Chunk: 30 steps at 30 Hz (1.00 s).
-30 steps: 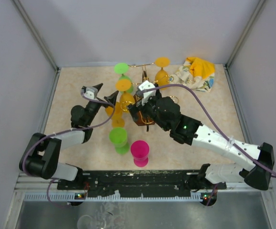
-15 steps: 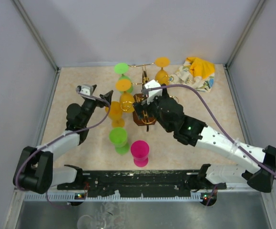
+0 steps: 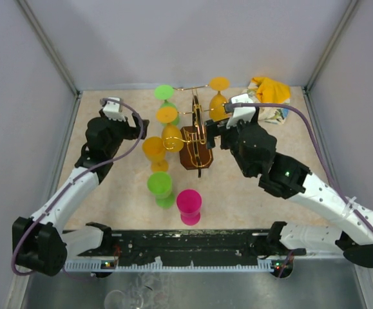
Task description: Place the wine glass upside down on the wine glass rack
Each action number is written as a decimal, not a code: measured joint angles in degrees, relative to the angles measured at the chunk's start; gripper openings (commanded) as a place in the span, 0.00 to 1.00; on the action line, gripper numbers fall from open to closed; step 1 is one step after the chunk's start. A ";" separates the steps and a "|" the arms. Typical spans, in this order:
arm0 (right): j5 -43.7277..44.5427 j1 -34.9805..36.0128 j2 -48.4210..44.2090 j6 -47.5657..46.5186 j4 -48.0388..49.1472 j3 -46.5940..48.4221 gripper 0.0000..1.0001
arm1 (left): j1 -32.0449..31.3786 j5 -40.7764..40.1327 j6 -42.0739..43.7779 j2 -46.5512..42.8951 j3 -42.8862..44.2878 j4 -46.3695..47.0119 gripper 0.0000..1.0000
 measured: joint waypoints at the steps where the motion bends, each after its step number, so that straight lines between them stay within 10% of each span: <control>1: 0.72 -0.02 -0.44 0.70 -1.09 0.28 0.93 | 0.00 -0.02 -0.59 0.17 0.81 -2.45 0.99; 14: 4.85 0.00 -4.02 5.62 -9.81 0.35 0.93 | 0.00 0.74 -4.22 0.66 4.44 -20.04 0.96; 30: 6.25 0.00 -6.32 6.54 -9.88 -2.27 0.95 | 0.00 3.76 -7.13 4.74 3.06 -25.51 0.47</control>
